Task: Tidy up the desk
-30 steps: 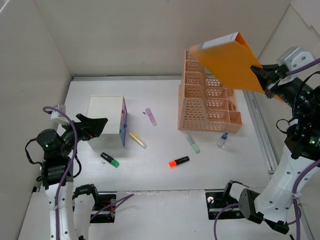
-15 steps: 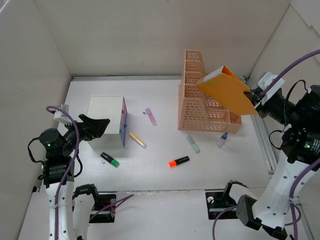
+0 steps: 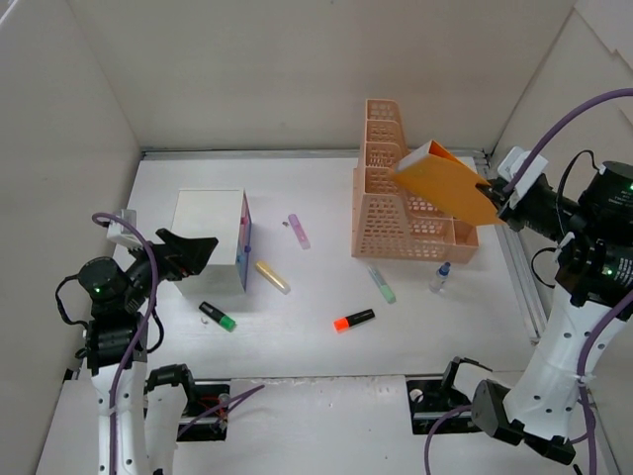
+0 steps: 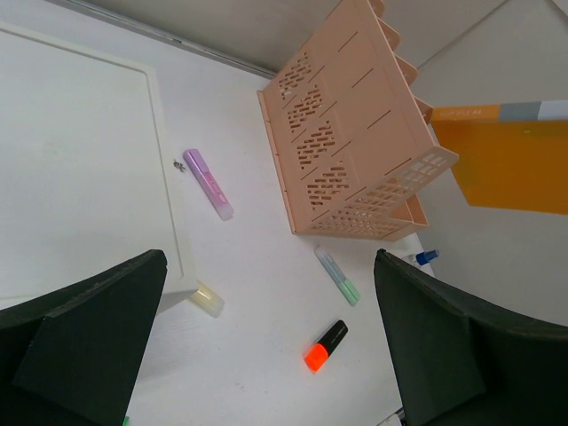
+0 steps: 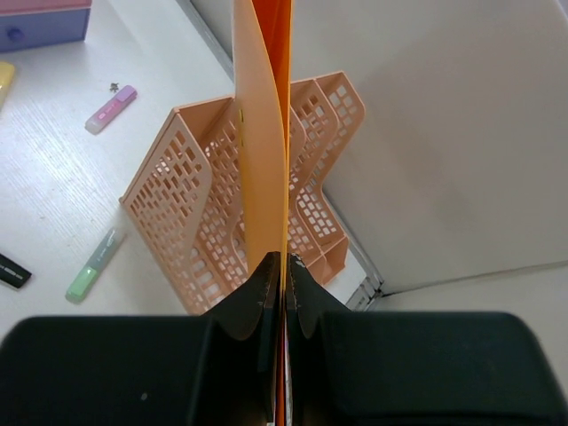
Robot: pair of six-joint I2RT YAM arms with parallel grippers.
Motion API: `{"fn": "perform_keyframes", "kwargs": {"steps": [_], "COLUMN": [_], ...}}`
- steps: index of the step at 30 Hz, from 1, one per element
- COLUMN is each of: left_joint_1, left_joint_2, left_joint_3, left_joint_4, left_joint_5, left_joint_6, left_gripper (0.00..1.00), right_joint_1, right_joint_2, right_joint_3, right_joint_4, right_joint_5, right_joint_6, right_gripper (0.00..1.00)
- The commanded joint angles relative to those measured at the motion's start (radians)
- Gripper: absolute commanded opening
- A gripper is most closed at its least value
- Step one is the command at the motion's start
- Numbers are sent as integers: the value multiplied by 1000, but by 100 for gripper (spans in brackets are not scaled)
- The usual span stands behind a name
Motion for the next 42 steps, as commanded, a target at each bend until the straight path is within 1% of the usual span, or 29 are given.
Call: {"fn": "perform_keyframes", "kwargs": {"steps": [1,12,21,25,35,42], "left_joint_1": [-3,-3,-3,-3,-3,-3], "left_joint_2": [4,11,22,28,46,54], "left_joint_3": [16,4,5,7,13,18], "left_joint_4": [55,67,67,64,66,66], "left_joint_5": [13,13,13,14,11,13], "left_joint_6": [14,17,17,20,29,27], "left_gripper": [100,100,100,100,100,100], "right_joint_1": [35,33,33,35,33,35], "right_joint_2": [19,45,138,169,224,264], "right_joint_3": [17,-7,-13,-12,-13,-18], "right_joint_4": [67,17,6,9,17,4], "right_joint_5": [-52,-130,-122,-160,-243,-263], "right_joint_6": [-42,-133,-247,-275,-302,-310], "right_gripper": [0,0,0,0,0,0]}}
